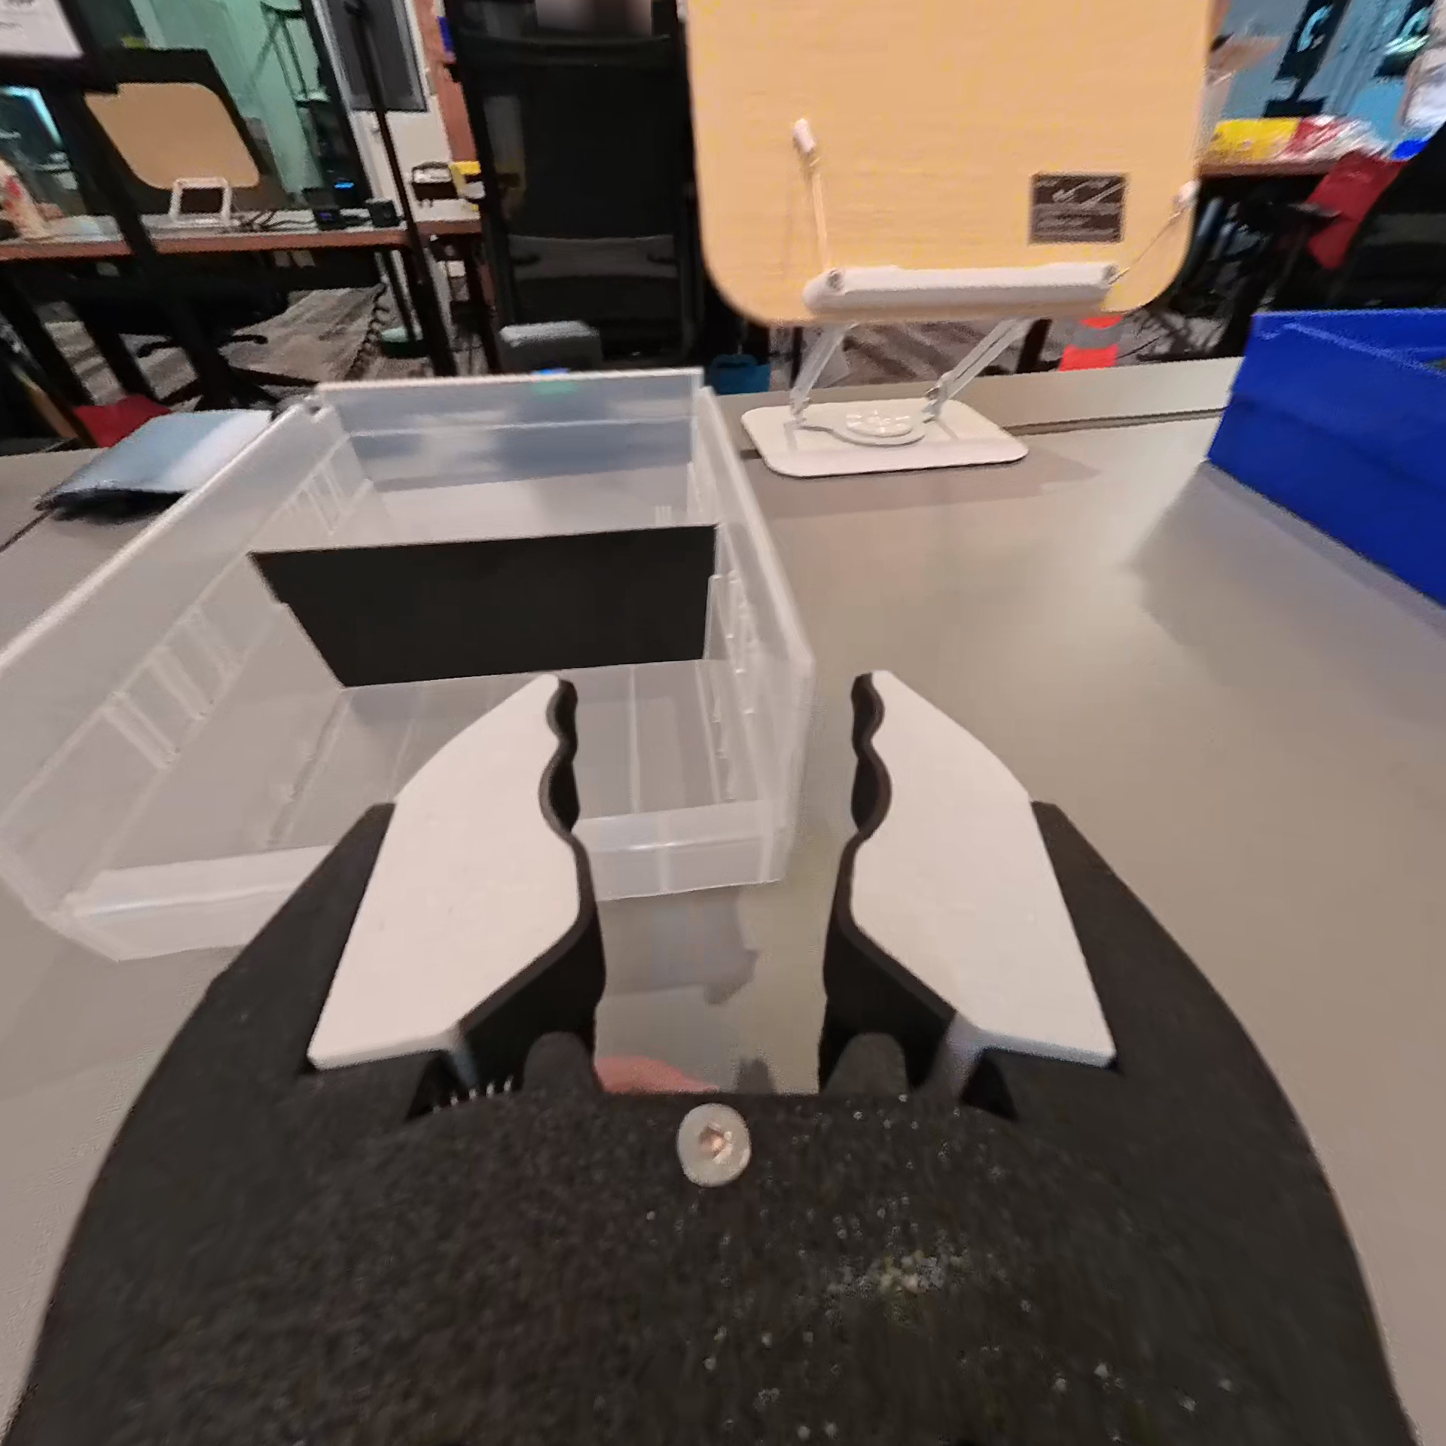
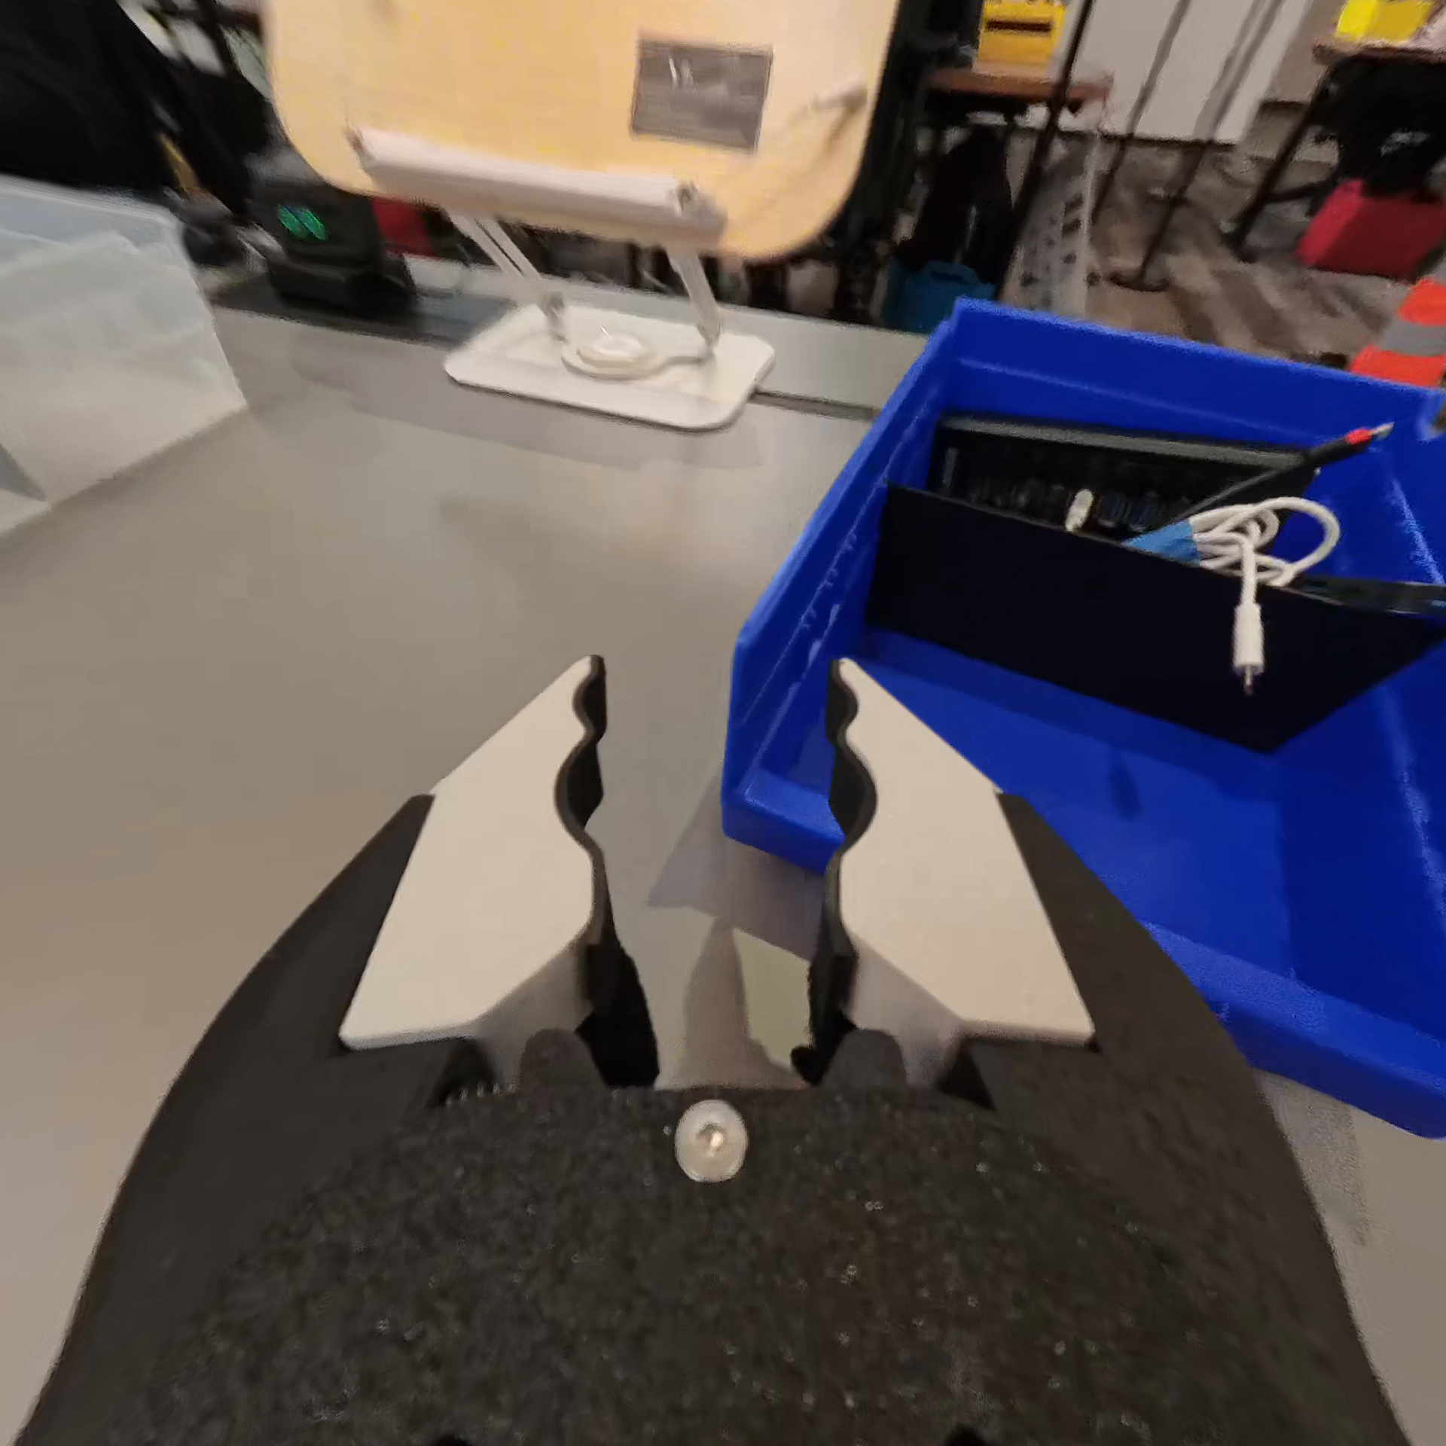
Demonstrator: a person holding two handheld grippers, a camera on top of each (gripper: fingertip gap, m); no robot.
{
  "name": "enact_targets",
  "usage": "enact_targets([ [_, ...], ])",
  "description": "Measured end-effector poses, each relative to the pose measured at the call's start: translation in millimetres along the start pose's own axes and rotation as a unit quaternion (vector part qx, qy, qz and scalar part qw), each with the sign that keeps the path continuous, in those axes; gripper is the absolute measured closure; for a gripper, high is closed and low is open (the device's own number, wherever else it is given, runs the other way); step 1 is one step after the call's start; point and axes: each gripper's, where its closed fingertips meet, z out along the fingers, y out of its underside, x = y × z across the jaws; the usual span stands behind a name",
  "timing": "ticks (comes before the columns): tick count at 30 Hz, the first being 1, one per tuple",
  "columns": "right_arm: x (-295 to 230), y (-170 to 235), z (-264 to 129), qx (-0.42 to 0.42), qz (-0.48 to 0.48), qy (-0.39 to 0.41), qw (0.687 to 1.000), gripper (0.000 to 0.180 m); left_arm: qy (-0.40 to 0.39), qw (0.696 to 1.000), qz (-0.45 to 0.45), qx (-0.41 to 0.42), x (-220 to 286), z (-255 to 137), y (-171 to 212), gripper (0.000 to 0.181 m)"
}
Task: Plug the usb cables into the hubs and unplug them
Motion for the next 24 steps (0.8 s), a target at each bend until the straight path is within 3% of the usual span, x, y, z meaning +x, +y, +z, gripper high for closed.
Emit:
enact_targets([
  [4, -22.7, 6.1, 23.3, -0.018, -0.001, -0.011, 1.000, 0.119, 0.051, 0.998, 0.030, -0.015, 66.2, 5.4, -1.1, 0.130],
  [9, -51.6, -9.1, 5.7, 0.016, 0.025, -0.091, 0.995, 0.135, 0.166, 0.982, 0.064, -0.068, 205.5, 35.3, 9.9, 0.120],
  [12, -17.1, -31.2, -27.9, 0.072, -0.006, -0.022, 0.997, 0.135, 0.191, 0.975, 0.090, -0.076, 271.4, 70.6, 4.6, 0.122],
  [15, 47.8, -42.1, -63.7, 0.100, 0.008, 0.094, 0.991, 0.135, 0.220, 0.968, 0.062, -0.101, 319.5, 115.7, 0.3, 0.119],
  [17, 89.8, -29.0, -70.6, 0.069, 0.039, 0.157, 0.984, 0.134, 0.224, 0.966, 0.044, -0.122, 338.1, 143.0, 0.4, 0.116],
  [19, 112.1, -2.8, -61.7, 0.032, 0.074, 0.170, 0.982, 0.134, 0.215, 0.967, 0.039, -0.130, 347.2, 164.2, 0.1, 0.119],
  [21, 129.0, 16.5, -52.6, 0.024, 0.093, 0.194, 0.976, 0.140, 0.198, 0.969, 0.036, -0.139, 350.5, 179.4, 4.7, 0.129],
  [24, 143.6, 20.2, -52.1, 0.015, 0.075, 0.238, 0.968, 0.158, 0.174, 0.975, 0.031, -0.138, 350.7, 193.1, 8.0, 0.157],
])
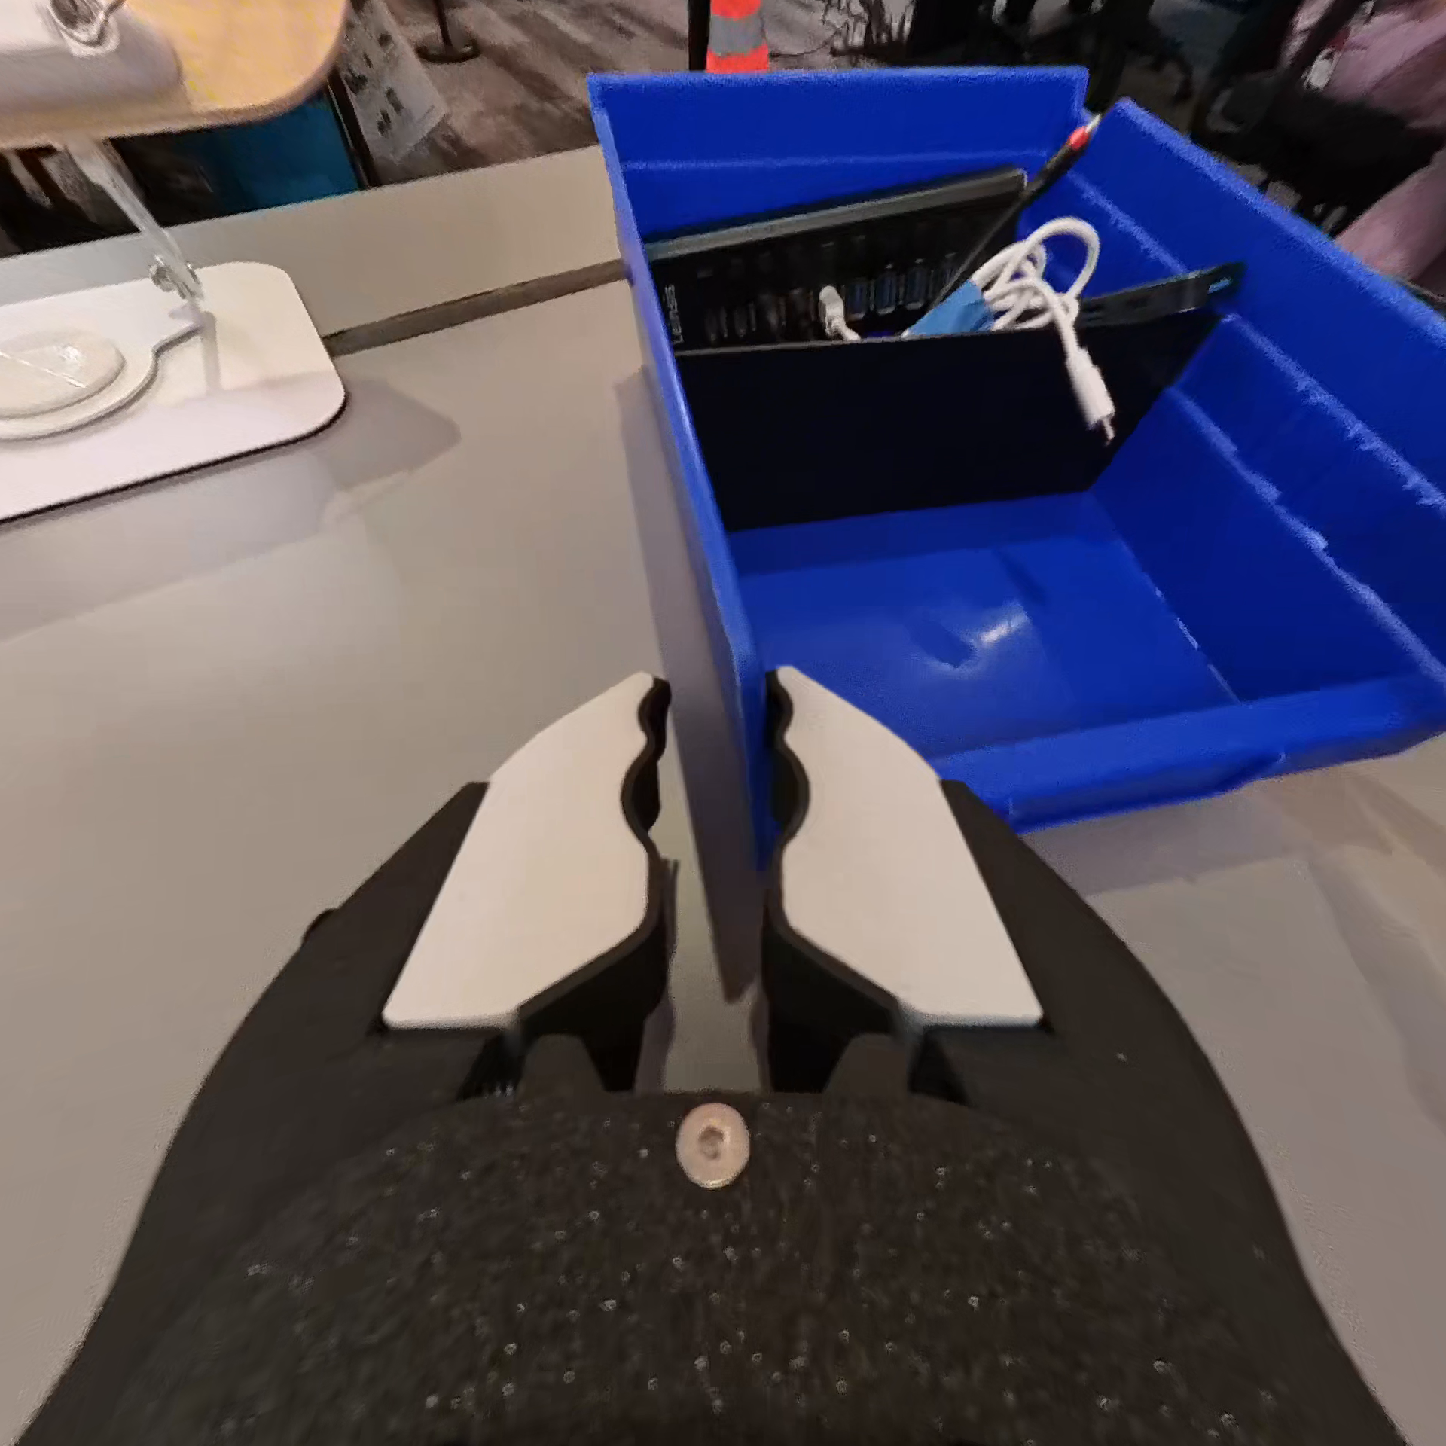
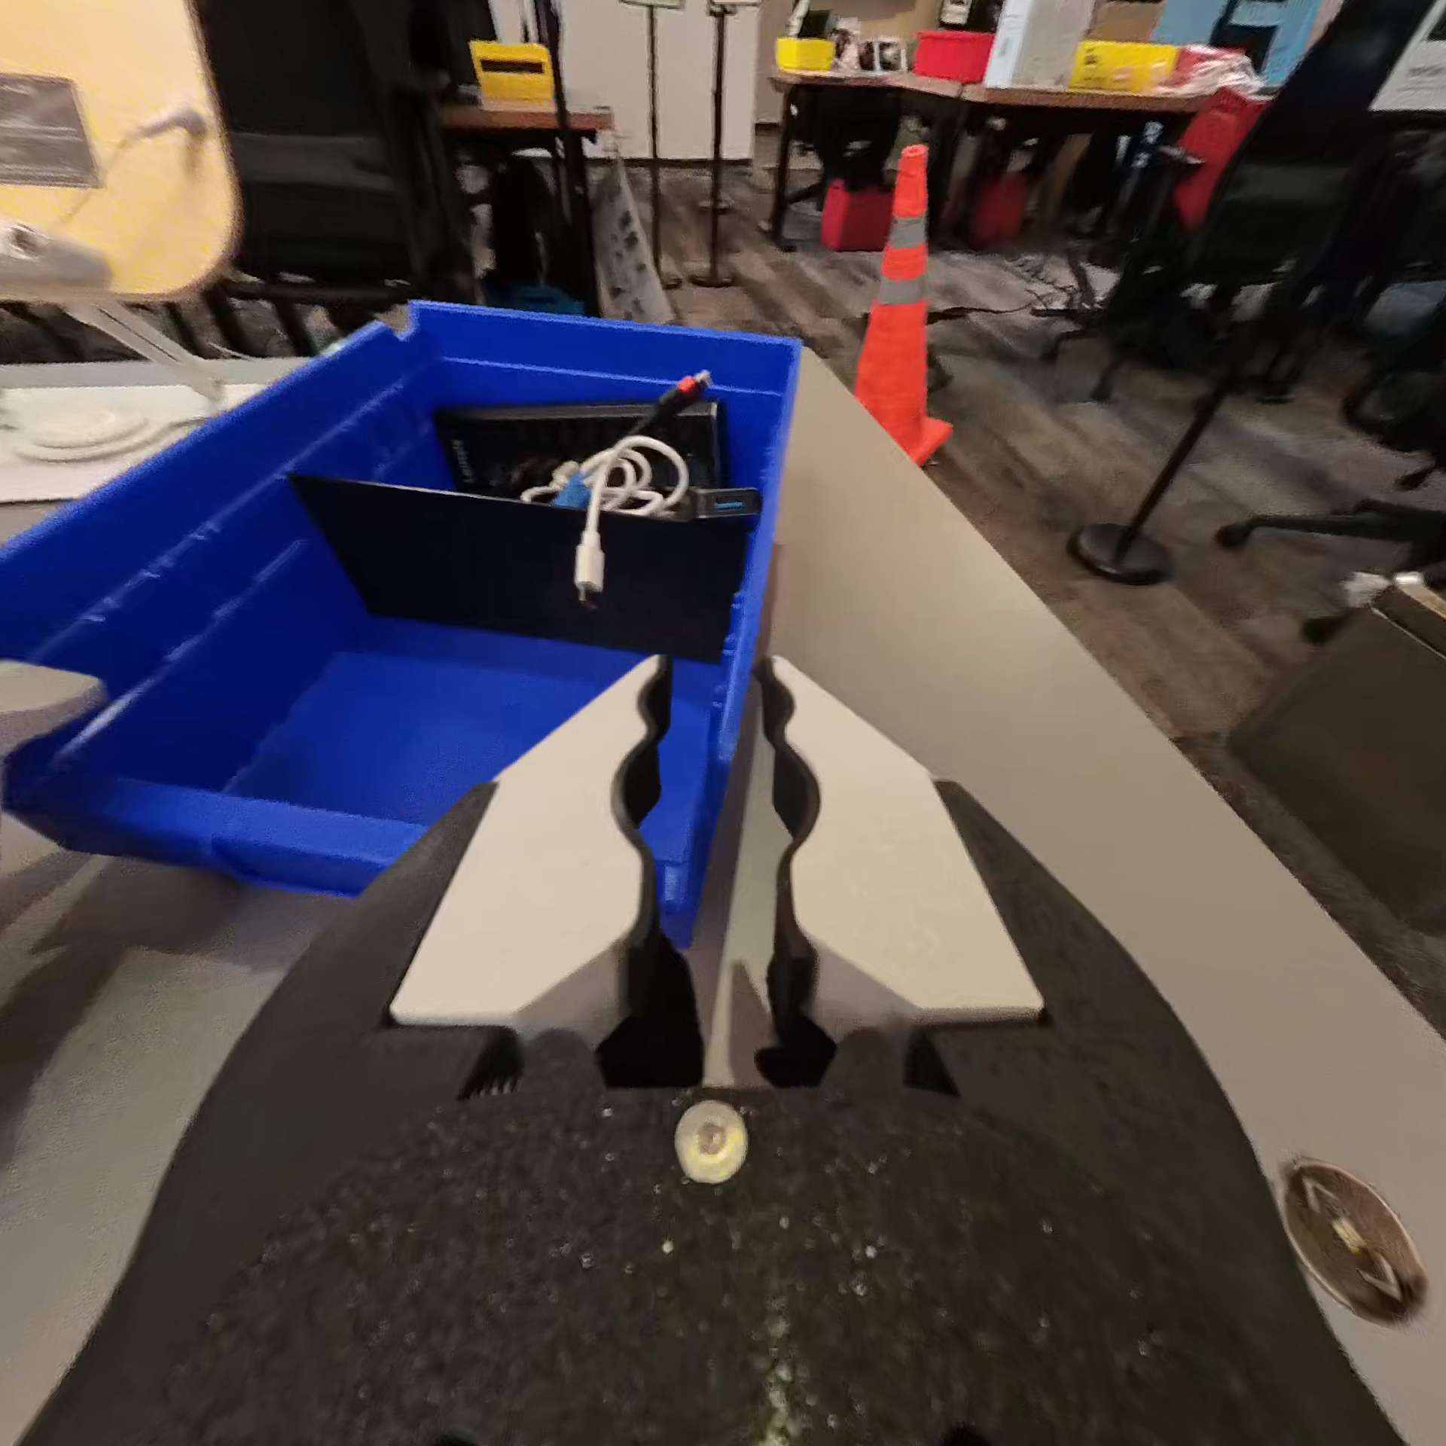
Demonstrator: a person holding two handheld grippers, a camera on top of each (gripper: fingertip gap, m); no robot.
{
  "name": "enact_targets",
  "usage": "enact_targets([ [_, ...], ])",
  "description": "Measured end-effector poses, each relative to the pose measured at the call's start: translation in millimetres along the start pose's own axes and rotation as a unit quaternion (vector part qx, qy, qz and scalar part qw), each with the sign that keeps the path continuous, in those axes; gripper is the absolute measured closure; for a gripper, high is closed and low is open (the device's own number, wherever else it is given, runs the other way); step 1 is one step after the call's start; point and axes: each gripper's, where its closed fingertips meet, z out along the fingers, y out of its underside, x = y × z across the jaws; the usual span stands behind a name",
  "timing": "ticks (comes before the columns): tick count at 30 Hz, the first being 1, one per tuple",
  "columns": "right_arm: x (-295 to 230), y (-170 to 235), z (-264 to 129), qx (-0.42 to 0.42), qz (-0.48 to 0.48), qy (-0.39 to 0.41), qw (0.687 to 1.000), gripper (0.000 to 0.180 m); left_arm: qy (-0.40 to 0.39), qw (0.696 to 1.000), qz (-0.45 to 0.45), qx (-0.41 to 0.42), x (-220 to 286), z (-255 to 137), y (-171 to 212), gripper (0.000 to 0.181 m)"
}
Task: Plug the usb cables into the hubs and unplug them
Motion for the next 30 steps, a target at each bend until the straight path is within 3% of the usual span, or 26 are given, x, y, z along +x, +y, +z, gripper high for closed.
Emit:
enact_targets([
  [2, 2.6, 8.8, -0.3, -0.036, 0.003, 0.013, 0.999, 0.145, -0.015, 1.000, 0.006, 0.024, -0.2, 1.0, -7.7, 0.168],
  [6, -4.0, 25.7, 12.1, -0.069, 0.030, -0.016, 0.997, 0.143, -0.033, 0.999, 0.018, 0.028, 1.0, 4.9, -12.2, 0.177],
  [10, -2.9, 41.1, 26.0, -0.107, 0.043, -0.004, 0.993, 0.177, -0.016, 1.000, -0.005, 0.016, 2.4, -1.7, -9.1, 0.177],
  [14, -27.2, 34.4, 9.2, -0.100, 0.058, -0.064, 0.991, 0.178, -0.059, 0.995, 0.036, 0.069, -6.9, -47.6, -2.9, 0.176],
  [24, -211.9, 20.2, -46.7, -0.045, -0.022, -0.177, 0.983, 0.178, -0.180, 0.982, -0.017, 0.063, -142.3, -188.5, 47.3, 0.177],
  [30, -274.6, 24.9, -42.1, -0.029, -0.026, -0.199, 0.979, 0.178, -0.217, 0.974, -0.018, 0.064, -194.0, -210.1, 66.3, 0.177],
])
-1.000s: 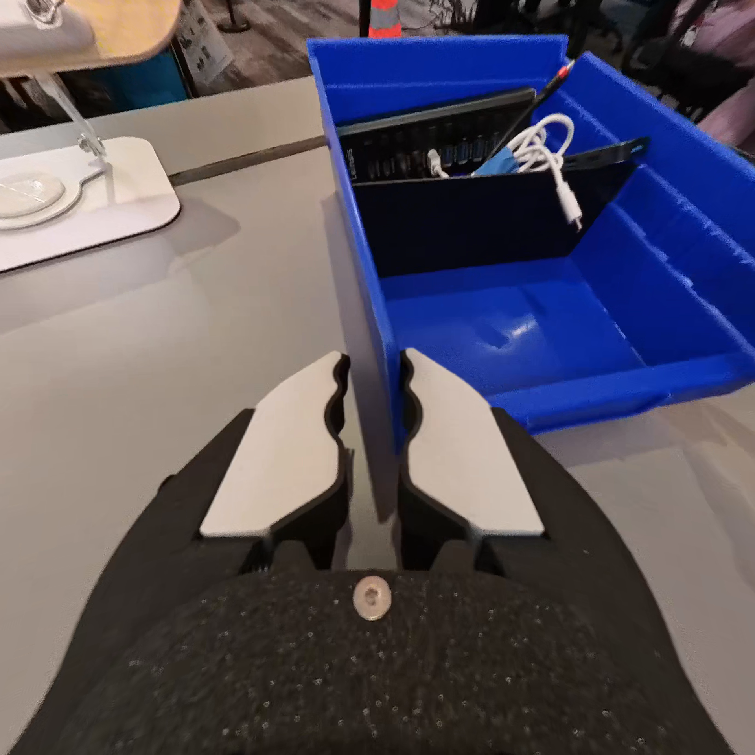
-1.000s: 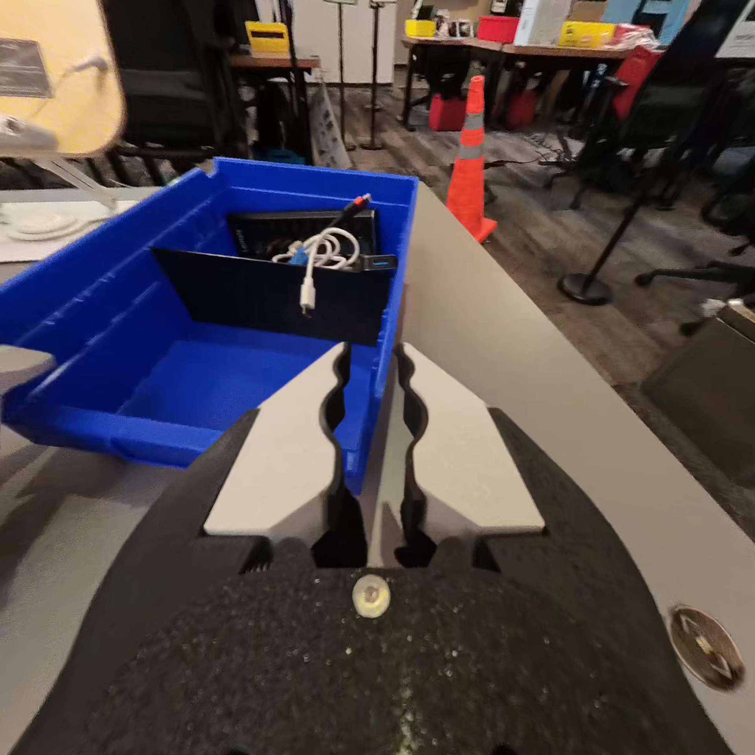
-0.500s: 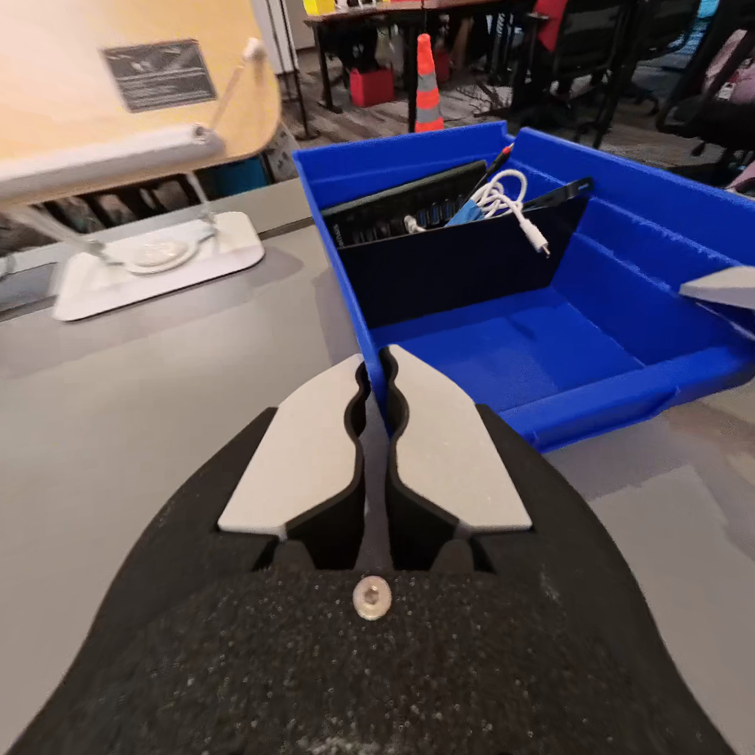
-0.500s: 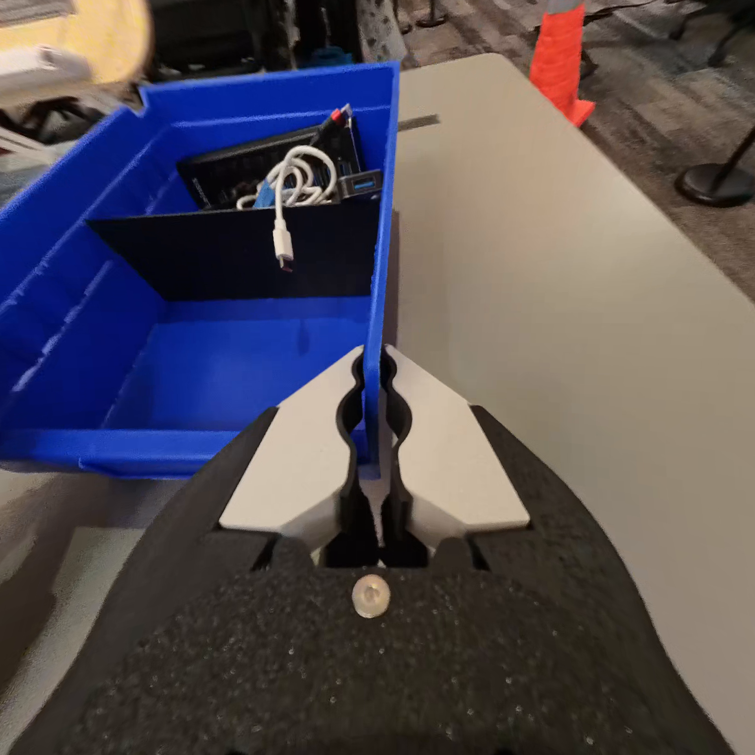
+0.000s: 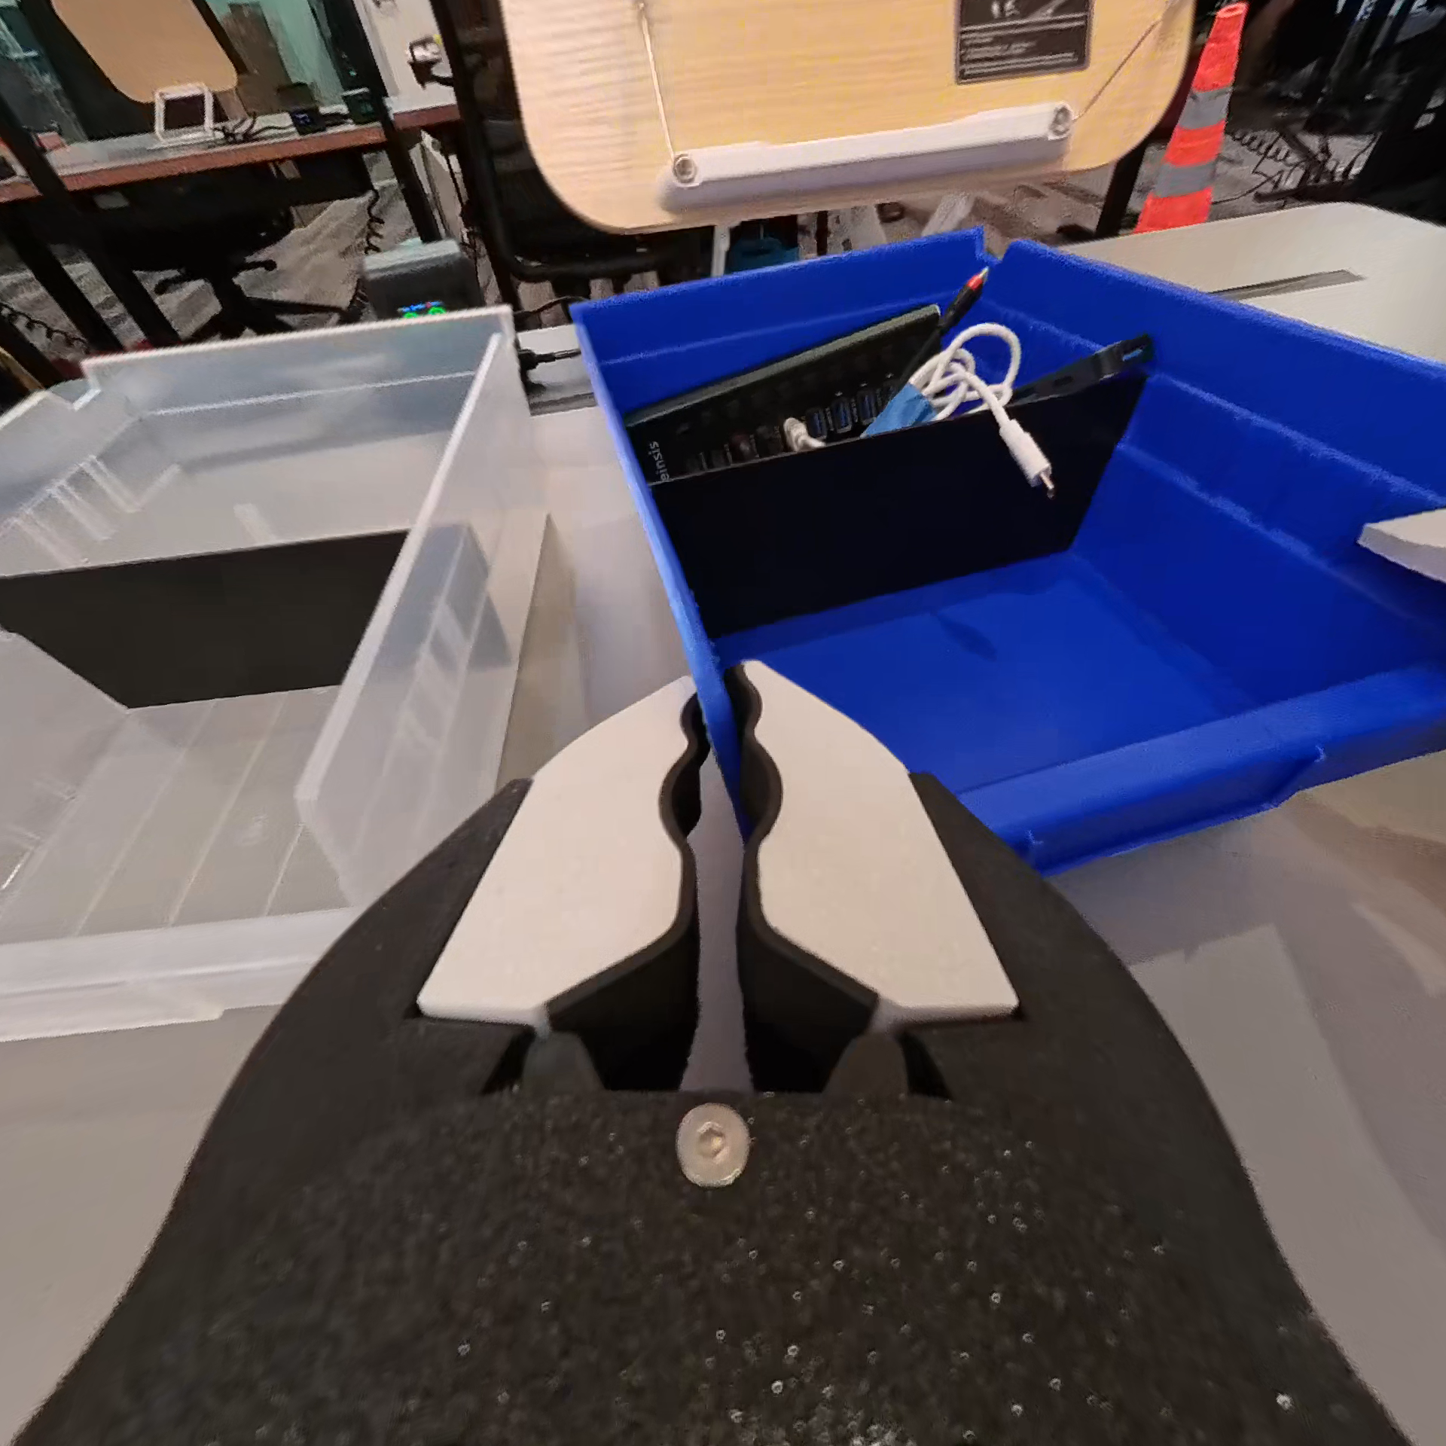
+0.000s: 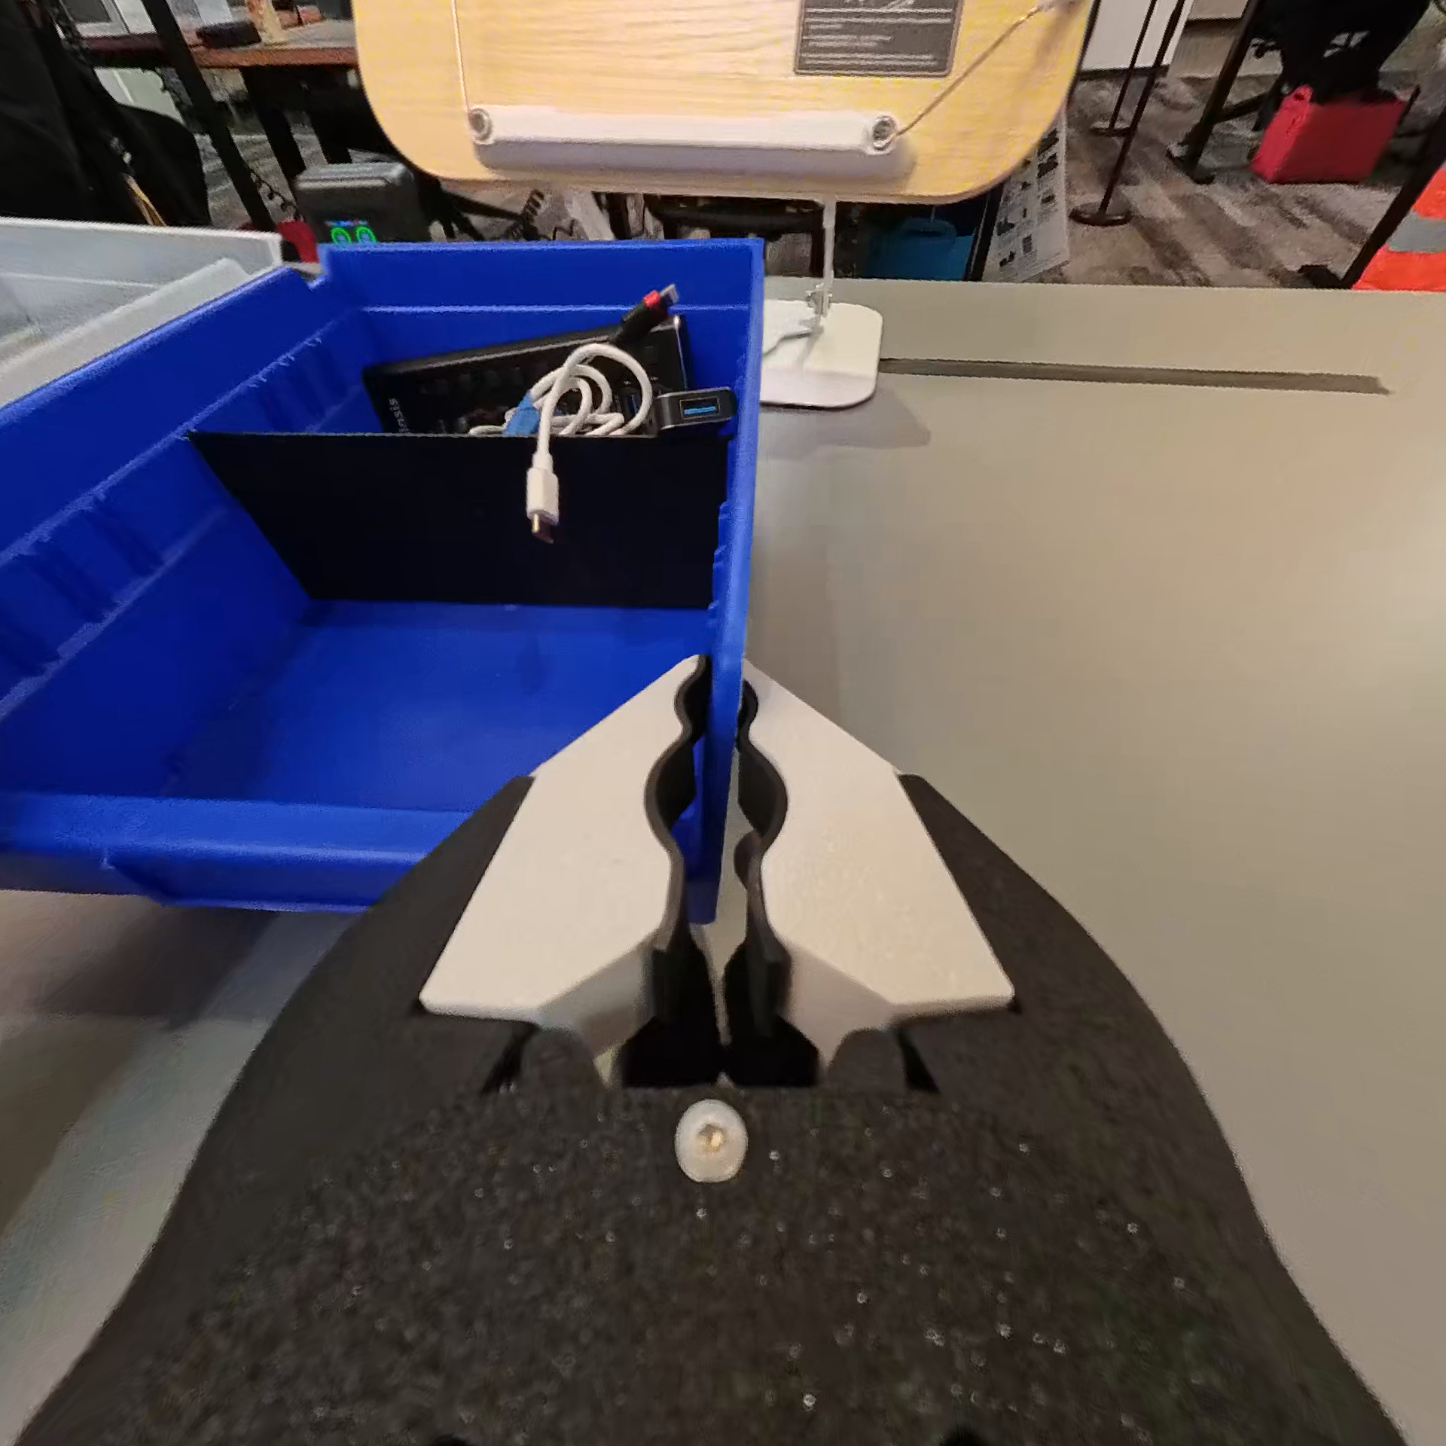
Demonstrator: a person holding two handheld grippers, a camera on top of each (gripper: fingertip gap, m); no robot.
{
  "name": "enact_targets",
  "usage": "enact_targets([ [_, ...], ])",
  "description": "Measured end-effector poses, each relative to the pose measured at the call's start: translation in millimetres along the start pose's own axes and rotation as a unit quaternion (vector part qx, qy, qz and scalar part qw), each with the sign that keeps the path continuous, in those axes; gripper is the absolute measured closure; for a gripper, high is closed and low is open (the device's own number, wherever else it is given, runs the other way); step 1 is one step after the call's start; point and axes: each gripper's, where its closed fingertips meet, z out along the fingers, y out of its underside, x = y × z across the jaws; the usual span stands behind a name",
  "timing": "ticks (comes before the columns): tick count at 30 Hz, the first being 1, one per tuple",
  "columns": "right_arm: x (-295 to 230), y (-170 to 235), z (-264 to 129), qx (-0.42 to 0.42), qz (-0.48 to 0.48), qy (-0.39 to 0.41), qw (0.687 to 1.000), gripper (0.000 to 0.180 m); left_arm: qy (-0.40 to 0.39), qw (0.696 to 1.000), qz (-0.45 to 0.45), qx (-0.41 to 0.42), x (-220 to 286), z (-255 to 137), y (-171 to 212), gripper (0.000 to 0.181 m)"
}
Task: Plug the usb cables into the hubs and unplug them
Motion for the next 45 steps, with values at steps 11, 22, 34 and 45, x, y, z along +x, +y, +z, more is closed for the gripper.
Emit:
enact_targets([
  [11, -16.2, 2.2, -37.9, -0.010, -0.040, -0.182, 0.982, 0.157, 0.048, 0.991, -0.111, 0.054, -66.1, -47.9, -9.1, 0.145],
  [22, -16.9, 8.4, -61.6, -0.024, -0.013, -0.271, 0.962, 0.154, -0.091, 0.989, -0.083, -0.082, -295.7, -13.8, 43.5, 0.120],
  [34, -74.2, 24.7, -101.9, -0.002, -0.090, -0.308, 0.947, 0.156, -0.125, 0.975, -0.166, -0.079, -226.9, -72.7, 75.0, 0.176],
  [45, -239.7, 38.2, -73.8, -0.072, -0.112, -0.315, 0.940, 0.132, -0.167, 0.963, -0.192, -0.087, -190.5, -151.0, 97.3, 0.177],
])
